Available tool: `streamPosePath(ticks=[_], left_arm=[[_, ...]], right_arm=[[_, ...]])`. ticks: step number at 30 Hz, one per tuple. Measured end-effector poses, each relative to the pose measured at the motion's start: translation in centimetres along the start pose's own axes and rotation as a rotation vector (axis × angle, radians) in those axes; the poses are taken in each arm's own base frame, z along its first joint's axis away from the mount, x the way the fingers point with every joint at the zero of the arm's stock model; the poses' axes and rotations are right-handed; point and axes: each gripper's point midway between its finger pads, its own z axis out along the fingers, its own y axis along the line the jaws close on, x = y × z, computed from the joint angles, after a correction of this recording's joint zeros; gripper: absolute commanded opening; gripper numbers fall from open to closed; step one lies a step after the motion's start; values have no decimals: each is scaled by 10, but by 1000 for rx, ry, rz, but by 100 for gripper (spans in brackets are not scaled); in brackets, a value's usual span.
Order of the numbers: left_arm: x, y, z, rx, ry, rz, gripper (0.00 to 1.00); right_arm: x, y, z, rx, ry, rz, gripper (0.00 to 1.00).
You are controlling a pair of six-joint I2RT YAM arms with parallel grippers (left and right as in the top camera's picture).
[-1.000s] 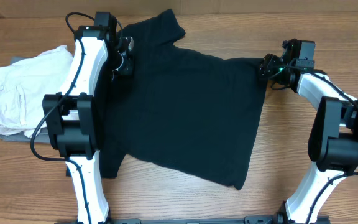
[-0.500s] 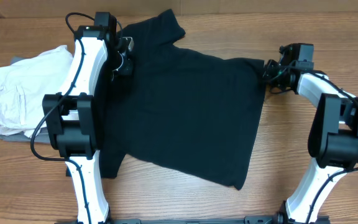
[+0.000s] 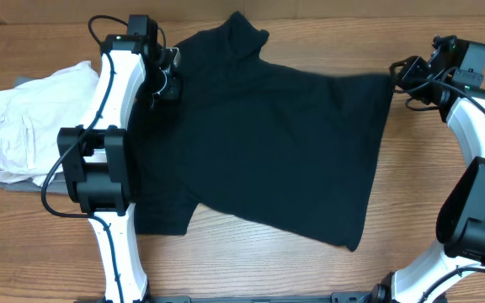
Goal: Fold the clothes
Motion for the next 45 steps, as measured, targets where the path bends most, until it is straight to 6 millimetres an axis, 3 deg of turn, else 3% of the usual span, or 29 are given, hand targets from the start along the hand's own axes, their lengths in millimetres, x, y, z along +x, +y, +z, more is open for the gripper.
streamPosePath(ticks=[5, 9, 11, 13, 17, 20, 28, 30, 33, 34, 39, 41, 43, 44, 45], left_arm=[[2, 1, 0, -5, 9, -2, 26], [4, 3, 0, -16, 17, -2, 27], [6, 4, 0, -22, 23, 1, 27], [7, 5, -1, -30, 30, 3, 29], [5, 5, -7, -38, 16, 9, 32], [0, 2, -27, -43, -26, 16, 35], [-6, -14, -107, -50, -173, 43, 42], [-4, -17, -120, -51, -188, 45, 42], [-1, -18, -126, -51, -189, 46, 42], [0, -18, -126, -51, -186, 45, 42], [2, -18, -126, -53, -177, 43, 43], [3, -18, -126, -54, -176, 43, 44], [3, -18, -126, -54, -173, 42, 43], [3, -18, -126, -53, -173, 42, 43], [4, -18, -126, -53, -172, 42, 44]], right_arm=[[3, -11, -1, 46, 11, 13, 51], [16, -31, -9, 86, 71, 75, 51], [27, -45, -15, 119, 121, 123, 50], [42, -57, -22, 157, 180, 169, 43], [76, -67, -32, 226, 307, 241, 47], [91, -67, -31, 258, 352, 241, 51], [151, -81, -16, 306, 472, 248, 51], [162, -84, -16, 311, 491, 257, 41], [164, -81, -13, 285, 488, 245, 8], [168, -79, -12, 273, 499, 241, 4], [182, -74, -18, 276, 565, 238, 4], [177, -79, -25, 309, 566, 240, 4], [158, -86, -35, 356, 529, 239, 4], [144, -89, -40, 376, 498, 235, 18], [129, -90, -46, 393, 462, 238, 50]])
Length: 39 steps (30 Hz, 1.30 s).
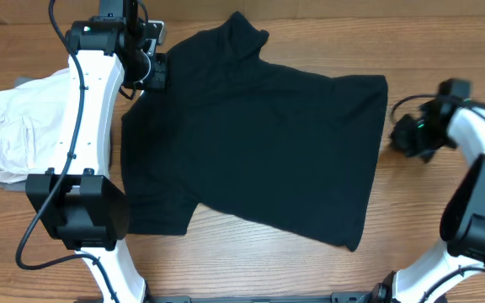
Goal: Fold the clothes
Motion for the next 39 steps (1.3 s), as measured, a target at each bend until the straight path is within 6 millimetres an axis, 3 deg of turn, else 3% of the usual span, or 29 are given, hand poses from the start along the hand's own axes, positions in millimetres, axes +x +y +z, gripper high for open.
streamPosePath(ticks=[1, 4, 10, 14, 17, 20, 24, 27, 29, 31, 39], left_arm=[[1, 0, 0, 0, 3, 0, 44], [2, 0, 0, 0, 9, -1, 45], [12, -1, 0, 3, 48, -7, 39], [20, -1, -2, 4, 81, -12, 39], [26, -3, -9, 5, 95, -14, 42], [33, -6, -31, 4, 87, -14, 47], [45, -14, -79, -2, 37, -12, 49], [61, -19, -107, -2, 29, -22, 49], [67, -21, -114, -2, 36, -29, 49], [72, -21, -115, -1, 53, -36, 49], [71, -21, -112, -1, 59, -40, 50]], right_arm=[[-13, -2, -16, 12, -43, 10, 61], [-22, -7, -45, 30, -77, 39, 60], [25, -11, -52, 67, 91, 69, 57], [44, -2, -54, 36, 168, 46, 61], [56, 10, -68, 0, 175, 20, 65], [70, 19, -102, -35, 127, -6, 66], [104, 25, -157, -76, 53, -30, 66], [128, 23, -177, -95, 19, -42, 66], [142, 18, -175, -94, 35, -34, 66], [157, 12, -160, -89, 81, -19, 67], [227, -7, -60, -70, 333, 41, 65]])
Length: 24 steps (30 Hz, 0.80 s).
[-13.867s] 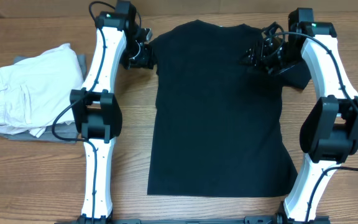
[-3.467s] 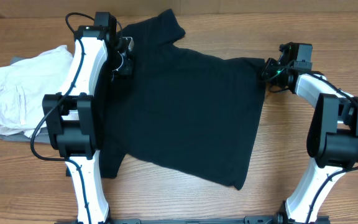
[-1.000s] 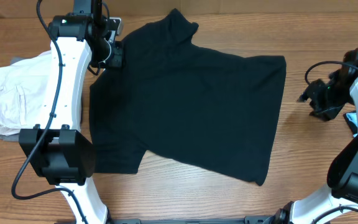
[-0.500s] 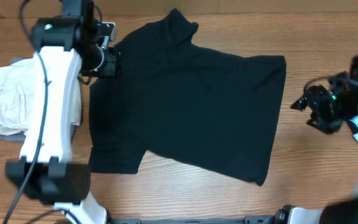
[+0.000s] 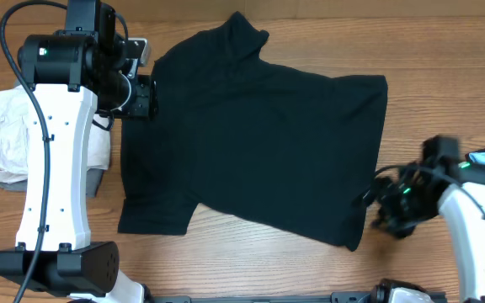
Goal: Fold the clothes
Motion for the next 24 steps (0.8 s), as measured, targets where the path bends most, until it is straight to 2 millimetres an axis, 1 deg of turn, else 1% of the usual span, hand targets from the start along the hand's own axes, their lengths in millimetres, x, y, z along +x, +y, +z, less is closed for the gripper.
streamPosePath(ticks=[1, 3, 5, 7, 10, 12, 14, 15, 16, 20, 21, 22, 23, 24], left_arm=[[-1, 0, 0, 0, -3, 0, 50], [-2, 0, 0, 0, -8, 1, 51], [-3, 0, 0, 0, -13, 2, 52], [-4, 0, 0, 0, -17, 3, 52], [-5, 0, 0, -1, -22, 3, 51], [-6, 0, 0, -1, -23, 3, 51], [-6, 0, 0, -1, -23, 3, 51], [-6, 0, 0, -1, -22, 3, 51], [-5, 0, 0, -1, -21, 3, 51], [-4, 0, 0, 0, -16, 2, 51], [-4, 0, 0, 0, -15, 2, 50], [-4, 0, 0, 0, -15, 2, 50], [-4, 0, 0, 0, -15, 2, 50], [-4, 0, 0, 0, -15, 2, 50]], right_arm=[[8, -5, 13, 6, 33, 15, 66], [20, -14, 27, 21, 80, 45, 70], [28, -21, 36, 32, 113, 80, 84], [33, -25, 41, 40, 128, 99, 83], [32, -30, 48, 41, 121, 116, 72], [27, -32, 56, 34, 101, 136, 60], [21, -35, 64, 26, 72, 149, 58], [20, -36, 67, 22, 62, 160, 54], [18, -36, 69, 20, 54, 164, 53], [15, -42, 71, 46, 34, 205, 54], [15, -44, 71, 52, 31, 209, 52], [15, -45, 71, 58, 27, 216, 43], [14, -45, 71, 61, 22, 212, 37], [11, -47, 71, 71, 9, 226, 19]])
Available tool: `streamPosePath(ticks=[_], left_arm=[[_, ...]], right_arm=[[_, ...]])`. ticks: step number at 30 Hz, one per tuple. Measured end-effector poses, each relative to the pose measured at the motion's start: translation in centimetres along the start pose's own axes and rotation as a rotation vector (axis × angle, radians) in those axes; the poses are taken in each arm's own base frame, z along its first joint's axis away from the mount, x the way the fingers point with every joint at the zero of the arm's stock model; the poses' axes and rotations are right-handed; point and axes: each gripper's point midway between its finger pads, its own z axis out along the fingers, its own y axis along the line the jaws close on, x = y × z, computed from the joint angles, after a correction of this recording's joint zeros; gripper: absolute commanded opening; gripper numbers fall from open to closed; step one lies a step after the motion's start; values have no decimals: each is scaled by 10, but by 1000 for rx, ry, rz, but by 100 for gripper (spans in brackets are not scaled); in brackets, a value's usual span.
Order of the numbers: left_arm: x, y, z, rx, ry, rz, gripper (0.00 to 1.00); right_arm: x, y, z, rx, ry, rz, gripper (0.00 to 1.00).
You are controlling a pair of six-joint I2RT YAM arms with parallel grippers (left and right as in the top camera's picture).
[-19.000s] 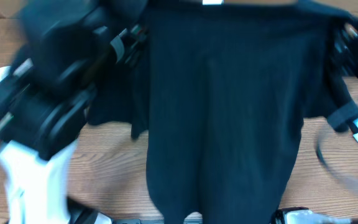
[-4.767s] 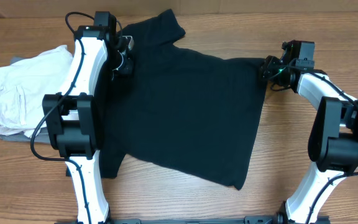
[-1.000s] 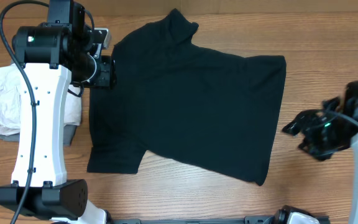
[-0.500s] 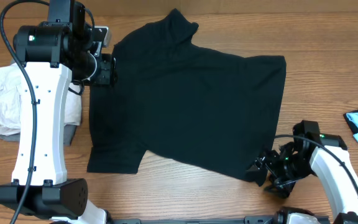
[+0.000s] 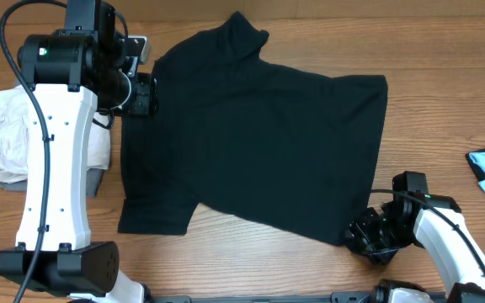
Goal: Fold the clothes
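A black T-shirt (image 5: 259,135) lies spread flat across the wooden table, its hem toward the right. My left gripper (image 5: 144,91) hovers at the shirt's upper left edge, near the shoulder; its dark fingers merge with the cloth, so their state does not show. At the shirt's lower right hem corner sits my right gripper (image 5: 360,239), low over the table, with its fingers apart and pointing left at the cloth.
A pile of folded white clothes (image 5: 2,139) sits at the left edge, partly under the left arm. A light blue packet lies at the right edge. The table's front edge runs just below the right gripper.
My right gripper has moved down and a little left, from beside the lower hem to the shirt's lower right corner. The left arm and the shirt have not moved.
At first my left gripper was on the shirt's upper left part and my right held the upper right hem corner. Then the right had let go and stood beside the hem. It has since come down the right side to the lower corner.
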Motion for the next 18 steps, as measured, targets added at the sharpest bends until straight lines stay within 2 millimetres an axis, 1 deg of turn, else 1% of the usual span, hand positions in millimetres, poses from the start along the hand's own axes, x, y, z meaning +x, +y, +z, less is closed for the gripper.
streamPosePath(ticks=[2, 7, 8, 10, 12, 14, 16, 18], left_arm=[[0, 0, 0, 0, 0, 0, 50], [0, 0, 0, 0, 0, 0, 51], [0, 0, 0, 0, 0, 0, 51], [0, 0, 0, 0, 0, 0, 51], [0, 0, 0, 0, 0, 0, 51], [0, 0, 0, 0, 0, 0, 51], [0, 0, 0, 0, 0, 0, 51], [0, 0, 0, 0, 0, 0, 51]], right_arm=[[-4, -1, 0, 9, -19, -2, 4], [-13, -8, -3, 55, -68, 7, 4], [-14, -8, -6, 66, -73, 6, 4], [-17, -4, -19, 84, -92, -6, 4], [-26, 10, -41, 83, -135, -38, 4], [-39, 35, -73, 44, -213, -97, 4], [-51, 63, -111, -9, -304, -161, 4], [-59, 90, -143, -69, -391, -221, 4]])
